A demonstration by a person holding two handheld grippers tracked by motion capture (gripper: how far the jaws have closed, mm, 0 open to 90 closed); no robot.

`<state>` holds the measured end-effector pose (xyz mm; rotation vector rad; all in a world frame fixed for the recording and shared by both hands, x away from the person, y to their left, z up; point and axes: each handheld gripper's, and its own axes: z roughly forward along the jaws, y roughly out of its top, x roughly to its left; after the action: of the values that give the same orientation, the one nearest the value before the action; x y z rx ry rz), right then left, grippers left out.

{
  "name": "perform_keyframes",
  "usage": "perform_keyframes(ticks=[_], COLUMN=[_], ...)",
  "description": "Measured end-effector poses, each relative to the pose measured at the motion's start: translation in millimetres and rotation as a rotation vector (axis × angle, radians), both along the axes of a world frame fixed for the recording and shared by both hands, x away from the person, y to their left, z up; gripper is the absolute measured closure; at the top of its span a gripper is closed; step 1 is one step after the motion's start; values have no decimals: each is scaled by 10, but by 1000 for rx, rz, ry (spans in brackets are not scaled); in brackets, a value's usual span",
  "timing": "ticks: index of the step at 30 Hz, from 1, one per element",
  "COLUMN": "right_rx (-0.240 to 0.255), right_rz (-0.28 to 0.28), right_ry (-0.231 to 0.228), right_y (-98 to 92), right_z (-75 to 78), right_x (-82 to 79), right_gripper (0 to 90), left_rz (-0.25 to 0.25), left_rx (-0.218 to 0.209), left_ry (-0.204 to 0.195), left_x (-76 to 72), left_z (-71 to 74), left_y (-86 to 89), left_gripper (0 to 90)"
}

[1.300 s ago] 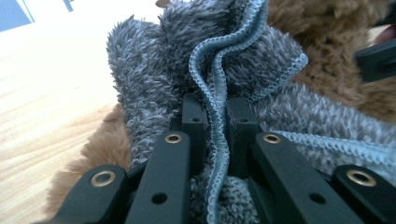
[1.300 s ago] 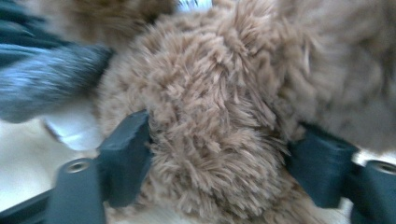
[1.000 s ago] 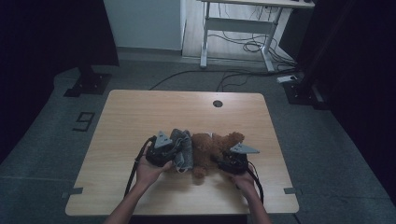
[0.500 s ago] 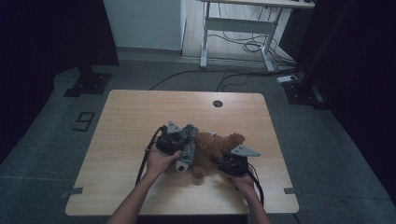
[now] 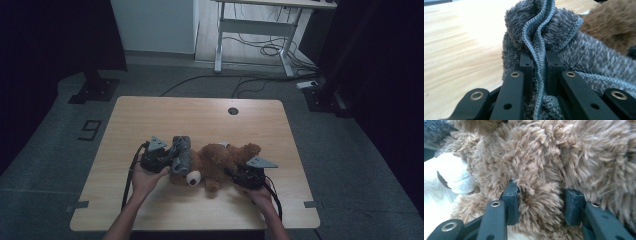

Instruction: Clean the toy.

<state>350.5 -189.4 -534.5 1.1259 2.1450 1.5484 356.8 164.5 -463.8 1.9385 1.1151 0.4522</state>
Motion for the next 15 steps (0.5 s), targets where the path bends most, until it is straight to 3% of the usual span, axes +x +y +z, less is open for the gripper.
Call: perform_keyframes(ticks=[5,8,10,12,15], right_rx=[1,8,11,12,12], right_rz=[-2,-6,-10,-15,-34], right_ry=[4,8,10,9,6], right_y=[-7,-13,-12,-7,7], right_z=[-4,-11,-14,-17,-22], right_x=[4,12,15,15,17], right_gripper=[555,554,555,555,557], left_rz=[36,51,52,47,48], left_rx=[11,14,16,-5,-35], left_ry=[39,115,135,168,172], left_x=[-20,-23,-19,-9,35], left_z=[-121,-373,-443,-563,-606], left_y=[138,227,236,224,165], left_gripper=[790,790,790,790,795])
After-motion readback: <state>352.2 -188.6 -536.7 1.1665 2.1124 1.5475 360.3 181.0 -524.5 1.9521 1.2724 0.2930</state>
